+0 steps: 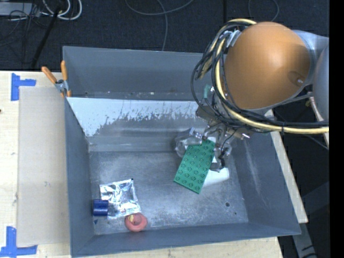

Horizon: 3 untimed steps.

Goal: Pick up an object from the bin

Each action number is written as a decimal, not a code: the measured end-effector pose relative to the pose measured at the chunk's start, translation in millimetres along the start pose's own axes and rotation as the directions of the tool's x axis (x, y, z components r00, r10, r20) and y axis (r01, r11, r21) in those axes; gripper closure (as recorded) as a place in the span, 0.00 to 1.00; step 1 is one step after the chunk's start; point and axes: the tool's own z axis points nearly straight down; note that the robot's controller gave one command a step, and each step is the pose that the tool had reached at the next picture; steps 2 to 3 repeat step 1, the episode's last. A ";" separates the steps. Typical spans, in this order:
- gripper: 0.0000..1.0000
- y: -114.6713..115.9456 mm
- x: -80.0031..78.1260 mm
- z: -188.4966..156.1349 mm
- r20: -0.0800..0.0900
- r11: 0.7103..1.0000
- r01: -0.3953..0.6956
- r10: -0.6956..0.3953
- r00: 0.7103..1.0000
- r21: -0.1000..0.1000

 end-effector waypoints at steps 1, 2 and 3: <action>1.00 -17.0 -12.8 15.0 0.001 0.799 0.601 -0.601 0.799 -0.011; 1.00 -17.0 -12.8 15.0 0.001 0.799 0.601 -0.601 0.799 -0.011; 1.00 -17.0 -12.8 15.0 0.001 0.799 0.601 -0.601 0.799 -0.011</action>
Offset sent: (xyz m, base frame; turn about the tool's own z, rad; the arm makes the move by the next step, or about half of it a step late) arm 0.0211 0.0009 -0.0134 -0.6457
